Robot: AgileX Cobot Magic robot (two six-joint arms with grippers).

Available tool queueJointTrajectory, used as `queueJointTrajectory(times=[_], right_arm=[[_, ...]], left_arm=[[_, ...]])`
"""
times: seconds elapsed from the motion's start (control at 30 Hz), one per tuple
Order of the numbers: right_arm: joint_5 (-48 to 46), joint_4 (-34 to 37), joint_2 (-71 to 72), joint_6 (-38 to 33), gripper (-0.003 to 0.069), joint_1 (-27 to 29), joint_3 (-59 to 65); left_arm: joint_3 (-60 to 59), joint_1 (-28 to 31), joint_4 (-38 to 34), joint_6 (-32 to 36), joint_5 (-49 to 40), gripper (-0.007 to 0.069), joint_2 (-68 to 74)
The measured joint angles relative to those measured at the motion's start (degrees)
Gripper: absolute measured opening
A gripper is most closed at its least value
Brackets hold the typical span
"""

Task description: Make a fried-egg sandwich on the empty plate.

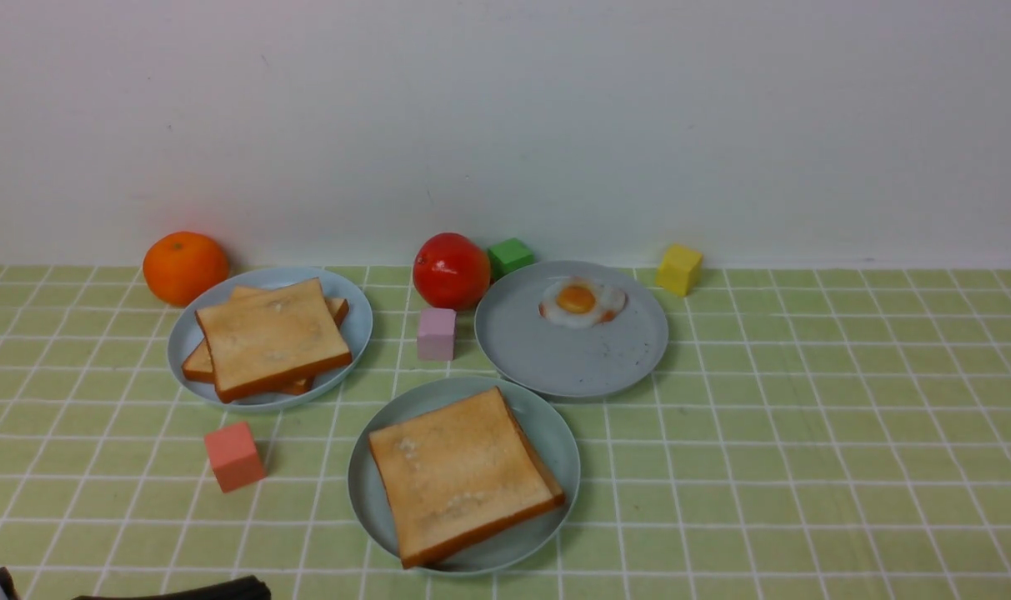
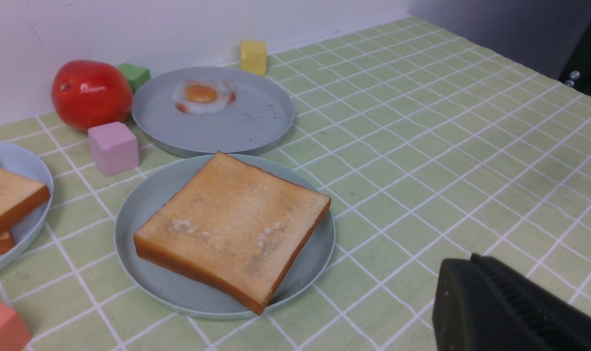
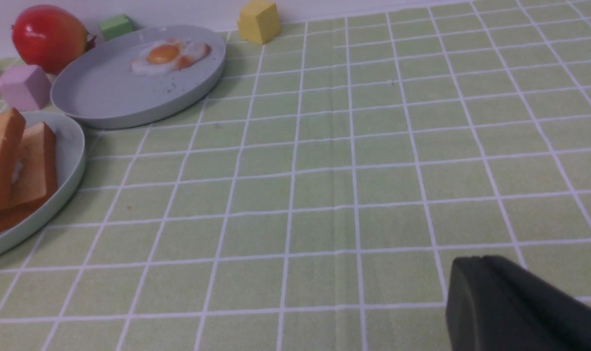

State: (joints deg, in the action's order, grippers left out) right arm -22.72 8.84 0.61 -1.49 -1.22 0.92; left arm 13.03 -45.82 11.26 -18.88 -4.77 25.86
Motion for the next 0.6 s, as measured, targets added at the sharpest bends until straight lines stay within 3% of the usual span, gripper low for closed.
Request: queueJointTrajectory(times=[0.6], right_arm=[[0.0,0.0,0.0,0.0,0.0013,0.0,0.0]], left_arm=[[0.0,0.4,0.3,0.2,-0.9,0.0005,-0.7]])
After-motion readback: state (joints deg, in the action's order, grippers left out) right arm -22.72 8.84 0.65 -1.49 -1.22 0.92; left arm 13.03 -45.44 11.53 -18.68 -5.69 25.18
